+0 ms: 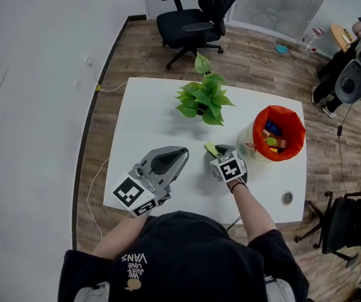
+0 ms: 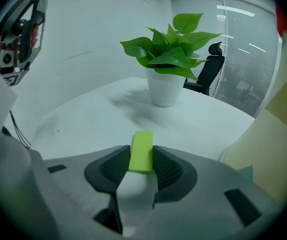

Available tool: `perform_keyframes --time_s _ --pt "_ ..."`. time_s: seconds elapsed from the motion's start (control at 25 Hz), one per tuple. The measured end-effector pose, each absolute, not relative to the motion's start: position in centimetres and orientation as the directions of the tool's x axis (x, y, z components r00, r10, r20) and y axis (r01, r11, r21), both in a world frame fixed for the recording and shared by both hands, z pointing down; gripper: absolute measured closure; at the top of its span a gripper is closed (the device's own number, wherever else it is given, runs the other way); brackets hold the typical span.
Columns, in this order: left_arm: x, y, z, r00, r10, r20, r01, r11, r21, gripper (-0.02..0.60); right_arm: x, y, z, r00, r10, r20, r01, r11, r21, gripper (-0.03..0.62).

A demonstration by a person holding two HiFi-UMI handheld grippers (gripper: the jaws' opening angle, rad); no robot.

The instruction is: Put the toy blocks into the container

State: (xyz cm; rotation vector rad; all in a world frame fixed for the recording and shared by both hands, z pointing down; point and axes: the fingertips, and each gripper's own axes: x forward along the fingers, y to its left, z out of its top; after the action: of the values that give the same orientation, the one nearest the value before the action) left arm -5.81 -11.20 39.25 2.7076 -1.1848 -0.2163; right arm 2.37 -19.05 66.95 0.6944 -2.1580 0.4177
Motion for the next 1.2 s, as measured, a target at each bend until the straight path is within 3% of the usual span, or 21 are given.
perform_keyframes --time_s 1.2 --pt "-1.2 -10.6 38.1 0.795 -0.595 -0.116 -0.564 -0.797 0.218 0.571 6.0 -18.3 46.2 -0.597 -0.657 0.462 -0.713 0.698 0.071 0.439"
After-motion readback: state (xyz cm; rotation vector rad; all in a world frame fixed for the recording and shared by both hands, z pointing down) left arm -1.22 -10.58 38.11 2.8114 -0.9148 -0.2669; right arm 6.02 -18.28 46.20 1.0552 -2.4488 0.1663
